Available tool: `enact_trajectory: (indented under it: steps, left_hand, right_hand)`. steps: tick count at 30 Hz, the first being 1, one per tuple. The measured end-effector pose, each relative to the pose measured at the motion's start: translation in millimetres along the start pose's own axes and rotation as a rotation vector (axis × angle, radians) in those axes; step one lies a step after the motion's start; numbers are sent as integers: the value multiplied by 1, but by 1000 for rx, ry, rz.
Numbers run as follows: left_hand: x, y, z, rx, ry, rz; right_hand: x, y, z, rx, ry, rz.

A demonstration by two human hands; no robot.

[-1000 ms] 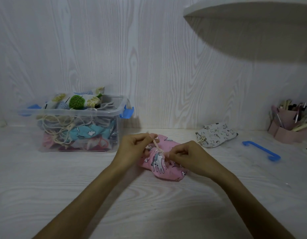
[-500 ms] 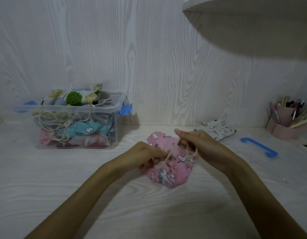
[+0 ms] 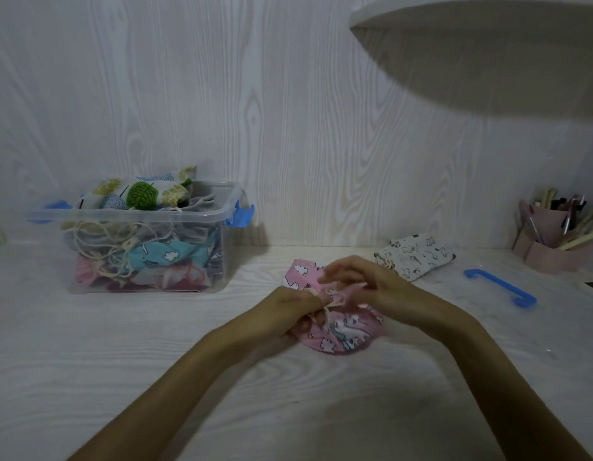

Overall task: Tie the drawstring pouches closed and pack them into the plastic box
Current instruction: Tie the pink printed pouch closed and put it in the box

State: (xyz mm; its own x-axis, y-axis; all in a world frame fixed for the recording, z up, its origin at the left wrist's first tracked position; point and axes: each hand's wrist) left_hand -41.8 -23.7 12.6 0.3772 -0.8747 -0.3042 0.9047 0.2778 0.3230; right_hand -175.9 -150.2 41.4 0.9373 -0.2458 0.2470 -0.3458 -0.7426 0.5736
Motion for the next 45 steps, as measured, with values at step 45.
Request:
enact_trajectory:
  steps: [45]
  left_hand:
    - [-8,23,3,-73,-305,364]
  right_hand:
    - [3,-22,8,-162,227,130]
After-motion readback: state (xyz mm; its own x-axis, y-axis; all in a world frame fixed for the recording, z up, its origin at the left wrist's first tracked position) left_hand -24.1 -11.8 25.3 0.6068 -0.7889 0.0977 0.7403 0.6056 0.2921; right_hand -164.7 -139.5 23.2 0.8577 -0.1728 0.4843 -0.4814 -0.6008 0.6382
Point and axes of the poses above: each hand's wrist, its own x-axis towards the middle knuckle, its own y-axis out of the back of the hand, z = x × y, and after that the axes turned 14 degrees about y, right-handed
